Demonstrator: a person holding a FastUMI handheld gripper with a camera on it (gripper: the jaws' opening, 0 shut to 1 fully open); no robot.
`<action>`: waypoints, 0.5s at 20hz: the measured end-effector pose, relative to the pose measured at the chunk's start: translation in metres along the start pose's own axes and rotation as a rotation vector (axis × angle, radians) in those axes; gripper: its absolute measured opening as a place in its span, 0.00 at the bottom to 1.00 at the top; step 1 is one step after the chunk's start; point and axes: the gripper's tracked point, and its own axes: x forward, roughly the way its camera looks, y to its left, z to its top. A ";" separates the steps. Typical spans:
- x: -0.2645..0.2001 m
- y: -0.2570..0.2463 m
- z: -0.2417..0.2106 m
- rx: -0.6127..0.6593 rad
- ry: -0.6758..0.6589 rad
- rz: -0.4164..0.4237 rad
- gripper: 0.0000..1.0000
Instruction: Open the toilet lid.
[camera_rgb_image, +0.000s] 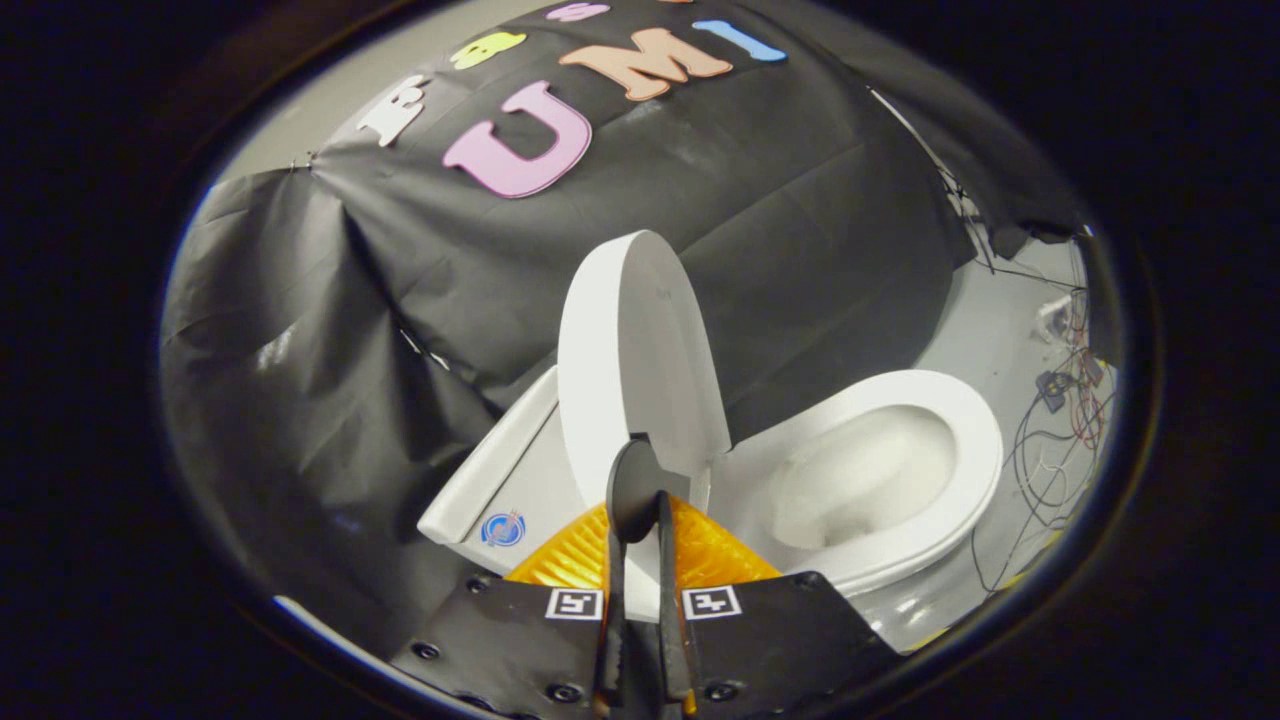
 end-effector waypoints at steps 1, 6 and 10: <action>0.001 0.004 -0.001 -0.013 0.002 0.002 0.15; 0.008 0.016 -0.001 -0.008 -0.026 0.017 0.15; 0.013 0.033 -0.006 -0.042 -0.031 0.037 0.15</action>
